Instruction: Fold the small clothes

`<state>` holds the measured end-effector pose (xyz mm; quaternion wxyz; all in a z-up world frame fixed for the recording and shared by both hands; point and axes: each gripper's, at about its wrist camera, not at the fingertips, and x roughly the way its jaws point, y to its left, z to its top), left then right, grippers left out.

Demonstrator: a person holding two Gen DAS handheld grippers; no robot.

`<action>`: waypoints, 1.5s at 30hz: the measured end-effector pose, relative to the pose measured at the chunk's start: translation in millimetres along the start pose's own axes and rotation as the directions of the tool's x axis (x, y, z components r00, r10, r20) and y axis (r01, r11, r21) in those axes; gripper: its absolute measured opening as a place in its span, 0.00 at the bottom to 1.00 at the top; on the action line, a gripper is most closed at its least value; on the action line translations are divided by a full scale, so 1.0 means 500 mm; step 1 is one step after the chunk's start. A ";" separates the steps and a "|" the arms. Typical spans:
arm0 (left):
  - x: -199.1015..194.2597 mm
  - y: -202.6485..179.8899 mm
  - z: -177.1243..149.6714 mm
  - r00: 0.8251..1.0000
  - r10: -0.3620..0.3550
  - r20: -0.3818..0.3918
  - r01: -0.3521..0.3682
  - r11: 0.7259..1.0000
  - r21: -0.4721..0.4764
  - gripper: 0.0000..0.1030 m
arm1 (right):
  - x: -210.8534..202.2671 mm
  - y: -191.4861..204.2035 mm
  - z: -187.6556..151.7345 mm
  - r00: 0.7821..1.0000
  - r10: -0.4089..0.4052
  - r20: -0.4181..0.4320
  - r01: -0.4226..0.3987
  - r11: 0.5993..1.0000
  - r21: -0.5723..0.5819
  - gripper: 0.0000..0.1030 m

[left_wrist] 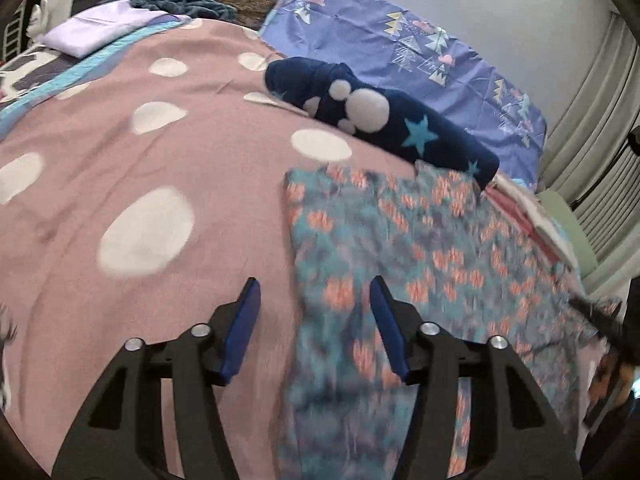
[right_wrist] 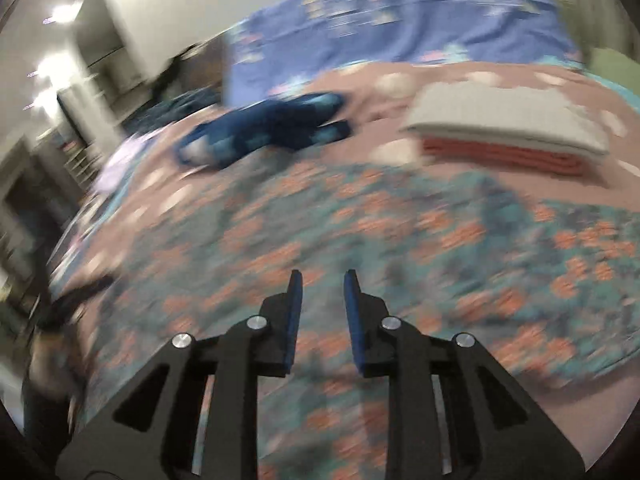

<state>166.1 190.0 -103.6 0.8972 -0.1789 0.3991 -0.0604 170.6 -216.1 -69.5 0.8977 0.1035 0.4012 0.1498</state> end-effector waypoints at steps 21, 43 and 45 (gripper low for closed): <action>0.043 -0.084 0.068 0.954 0.273 0.126 -0.298 0.916 0.270 0.44 | 0.066 -0.013 -0.067 0.992 -0.124 -0.012 0.124 0.992 0.016 0.56; 0.057 -0.216 -0.110 0.986 0.153 -0.063 -0.105 0.871 0.480 0.83 | -0.328 -0.306 -0.103 0.885 -0.404 0.231 0.199 0.777 0.597 0.78; 0.061 -0.213 -0.112 0.976 0.212 -0.052 -0.164 0.870 0.464 0.99 | -0.351 -0.342 -0.084 0.883 -0.401 0.243 0.178 0.766 0.617 0.84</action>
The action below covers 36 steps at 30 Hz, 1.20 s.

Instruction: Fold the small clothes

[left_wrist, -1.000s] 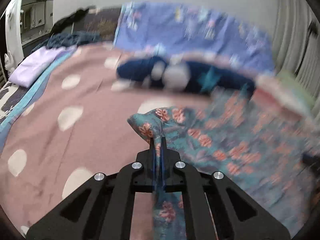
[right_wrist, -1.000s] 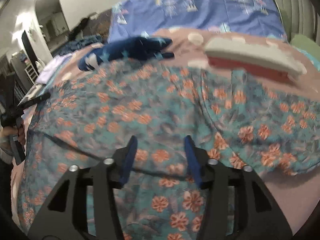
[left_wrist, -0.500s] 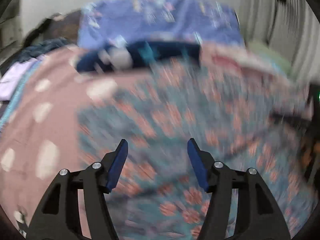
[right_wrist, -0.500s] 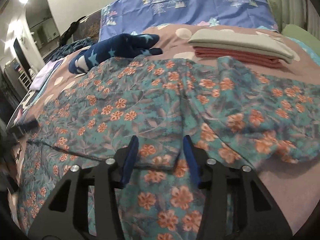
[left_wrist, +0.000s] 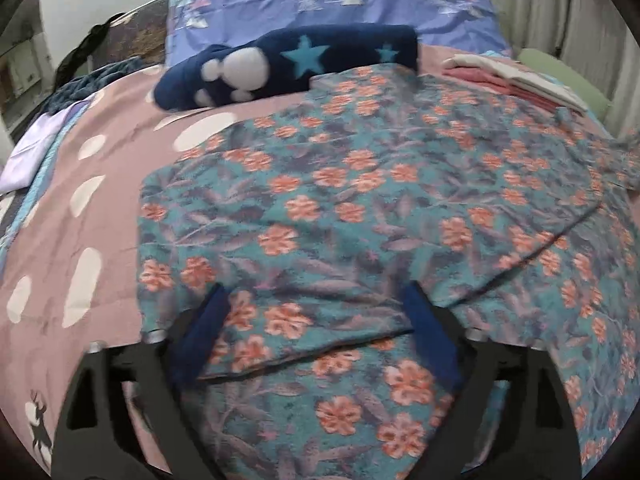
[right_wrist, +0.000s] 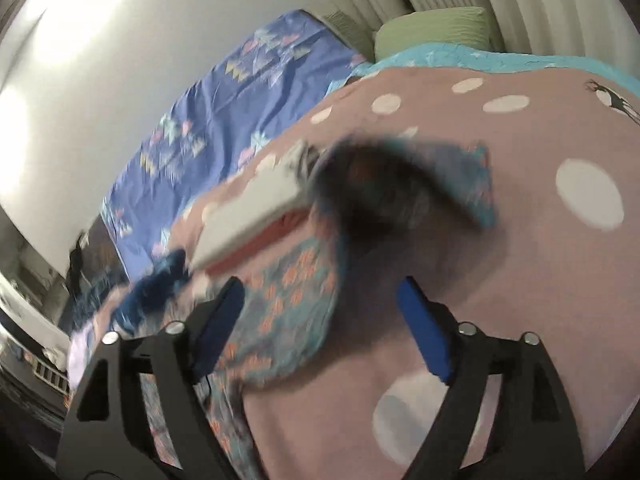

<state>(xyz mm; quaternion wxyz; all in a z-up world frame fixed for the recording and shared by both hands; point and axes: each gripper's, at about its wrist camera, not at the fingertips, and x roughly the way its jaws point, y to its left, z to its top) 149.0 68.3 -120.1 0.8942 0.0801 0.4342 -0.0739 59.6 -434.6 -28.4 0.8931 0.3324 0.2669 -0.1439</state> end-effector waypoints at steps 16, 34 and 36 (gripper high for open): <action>0.009 0.003 0.004 1.000 0.018 -0.006 -0.018 1.000 -0.014 0.99 | 0.082 -0.223 0.113 0.996 0.079 0.037 -0.081 0.673 0.735 0.05; 0.004 0.012 0.001 1.000 -0.019 0.012 0.019 0.999 -0.036 0.99 | 0.189 0.403 -0.394 0.835 0.222 -0.503 -0.473 0.757 -0.451 0.26; 0.003 0.015 0.001 0.999 -0.031 0.013 0.032 0.999 -0.042 0.99 | 0.204 0.374 -0.403 0.815 0.239 -0.528 -0.481 0.787 -0.386 0.26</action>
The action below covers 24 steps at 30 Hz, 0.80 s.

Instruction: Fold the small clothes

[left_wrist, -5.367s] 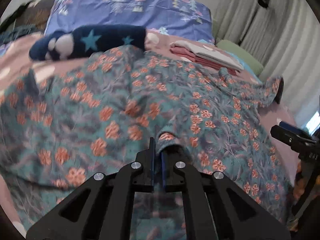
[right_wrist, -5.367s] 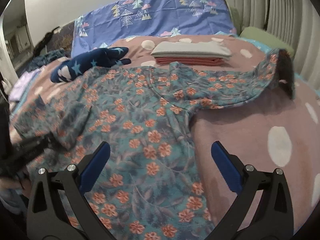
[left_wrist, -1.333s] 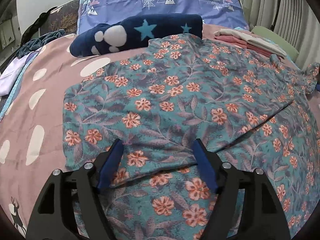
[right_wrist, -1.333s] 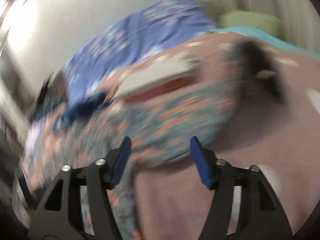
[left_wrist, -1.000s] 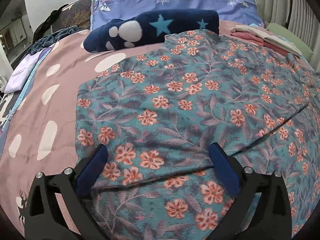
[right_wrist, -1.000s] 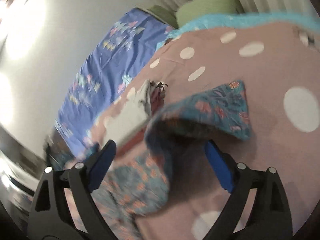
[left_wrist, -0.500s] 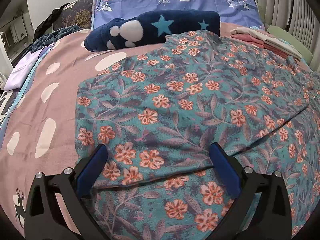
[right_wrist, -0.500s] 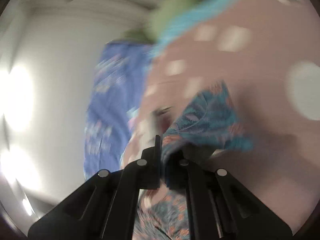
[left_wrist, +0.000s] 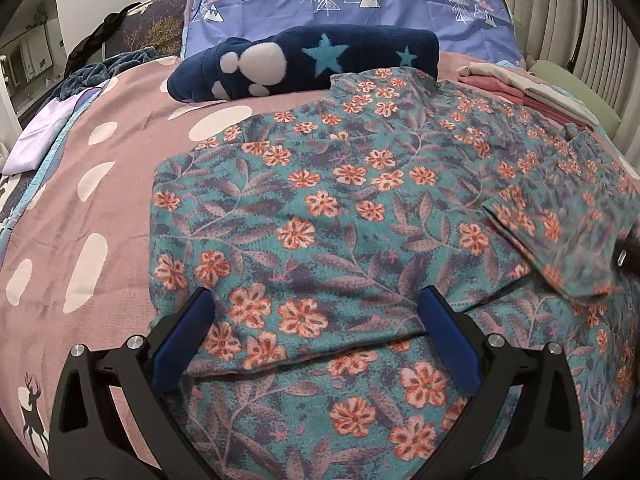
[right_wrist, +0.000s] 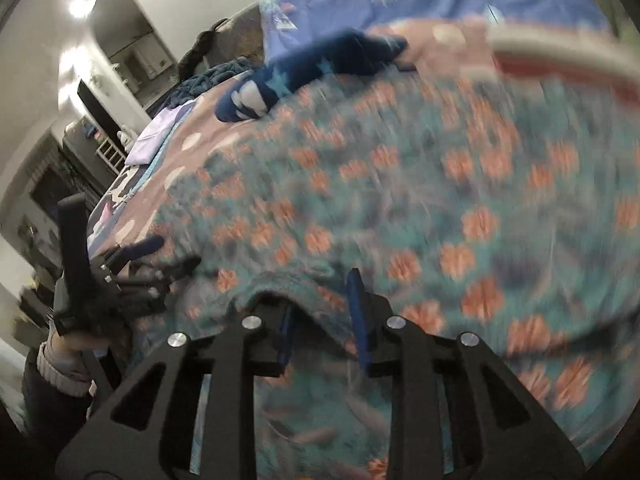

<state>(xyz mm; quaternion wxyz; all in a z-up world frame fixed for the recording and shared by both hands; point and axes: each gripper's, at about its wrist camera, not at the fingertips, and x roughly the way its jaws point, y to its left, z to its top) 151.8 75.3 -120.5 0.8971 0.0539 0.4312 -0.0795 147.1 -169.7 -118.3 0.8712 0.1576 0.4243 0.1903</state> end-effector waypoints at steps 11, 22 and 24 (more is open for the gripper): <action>-0.085 -0.043 0.024 0.892 -0.438 0.110 0.448 0.889 -0.092 0.79 | -0.028 -0.007 -0.033 0.999 0.038 0.030 -0.038 0.999 0.002 0.55; 0.004 -0.140 0.047 0.831 -0.556 -0.029 0.537 0.814 -0.221 0.70 | -0.049 -0.014 -0.044 0.999 0.026 0.034 -0.026 1.000 -0.013 0.56; 0.005 -0.143 0.055 0.820 -0.572 -0.024 0.551 0.801 -0.235 0.02 | -0.049 -0.014 -0.043 0.999 0.028 0.032 -0.028 1.000 -0.013 0.57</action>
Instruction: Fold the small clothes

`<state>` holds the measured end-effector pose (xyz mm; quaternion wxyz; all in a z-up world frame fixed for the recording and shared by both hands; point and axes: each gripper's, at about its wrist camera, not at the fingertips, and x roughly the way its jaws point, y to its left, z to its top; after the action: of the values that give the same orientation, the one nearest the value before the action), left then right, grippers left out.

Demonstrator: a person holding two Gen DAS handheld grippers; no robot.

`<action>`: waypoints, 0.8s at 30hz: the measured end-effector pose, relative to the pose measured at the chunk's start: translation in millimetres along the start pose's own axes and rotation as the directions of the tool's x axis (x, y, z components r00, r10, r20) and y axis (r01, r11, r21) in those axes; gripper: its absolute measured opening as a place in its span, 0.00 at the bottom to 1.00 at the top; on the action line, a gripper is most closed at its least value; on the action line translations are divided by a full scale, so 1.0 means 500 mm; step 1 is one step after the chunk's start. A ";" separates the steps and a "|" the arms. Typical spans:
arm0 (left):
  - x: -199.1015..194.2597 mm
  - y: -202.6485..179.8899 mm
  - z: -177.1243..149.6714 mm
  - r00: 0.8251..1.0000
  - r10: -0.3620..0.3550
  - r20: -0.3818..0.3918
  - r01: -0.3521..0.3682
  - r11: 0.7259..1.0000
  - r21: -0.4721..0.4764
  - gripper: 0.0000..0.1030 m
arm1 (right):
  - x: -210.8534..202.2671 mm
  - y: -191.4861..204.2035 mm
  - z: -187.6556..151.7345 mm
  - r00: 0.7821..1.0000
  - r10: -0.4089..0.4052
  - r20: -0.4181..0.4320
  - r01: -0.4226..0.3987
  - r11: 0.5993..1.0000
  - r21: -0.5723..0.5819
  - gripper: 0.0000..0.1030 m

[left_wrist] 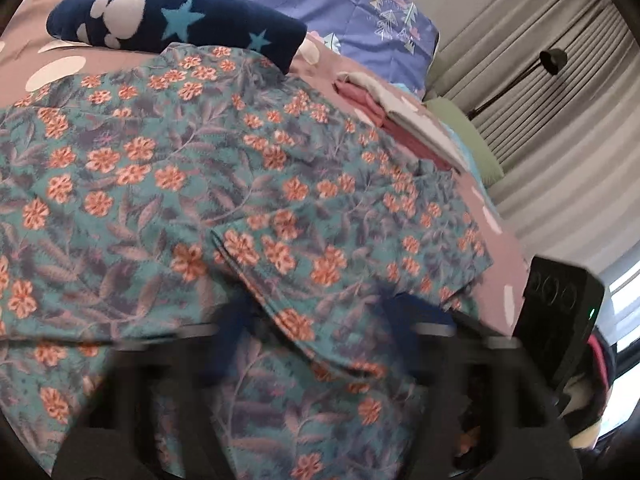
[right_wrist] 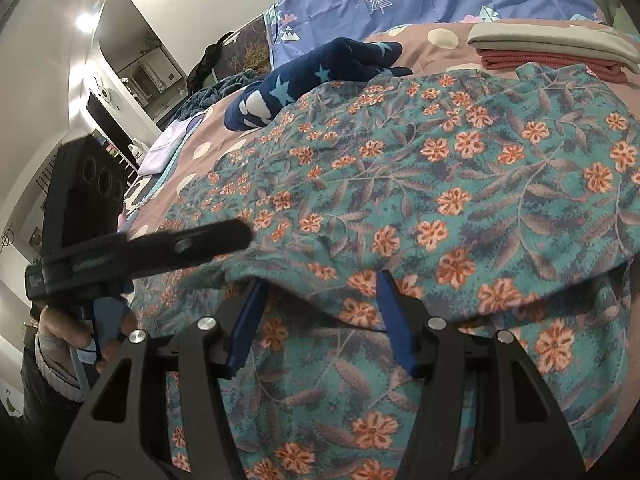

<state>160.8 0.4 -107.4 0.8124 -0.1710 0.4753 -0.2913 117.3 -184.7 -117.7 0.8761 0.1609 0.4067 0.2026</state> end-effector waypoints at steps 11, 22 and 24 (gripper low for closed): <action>-0.074 -0.126 0.095 0.992 0.015 0.125 -0.042 0.975 0.216 0.02 | -0.068 0.006 0.006 0.983 -0.105 0.149 0.100 0.994 0.043 0.57; -0.213 -0.125 0.173 0.956 0.095 0.278 -0.172 0.947 0.270 0.02 | -0.068 -0.057 0.042 0.988 -0.119 0.100 0.104 0.985 0.140 0.28; -0.239 -0.103 0.172 0.945 0.126 0.301 -0.206 0.946 0.251 0.02 | -0.040 -0.077 0.049 0.970 -0.230 0.077 0.217 0.965 0.151 0.21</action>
<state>174.7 36.7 43.8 0.9092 -0.0533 0.3222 -0.2582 133.2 -230.9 -106.8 0.8980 0.1849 0.3939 0.0654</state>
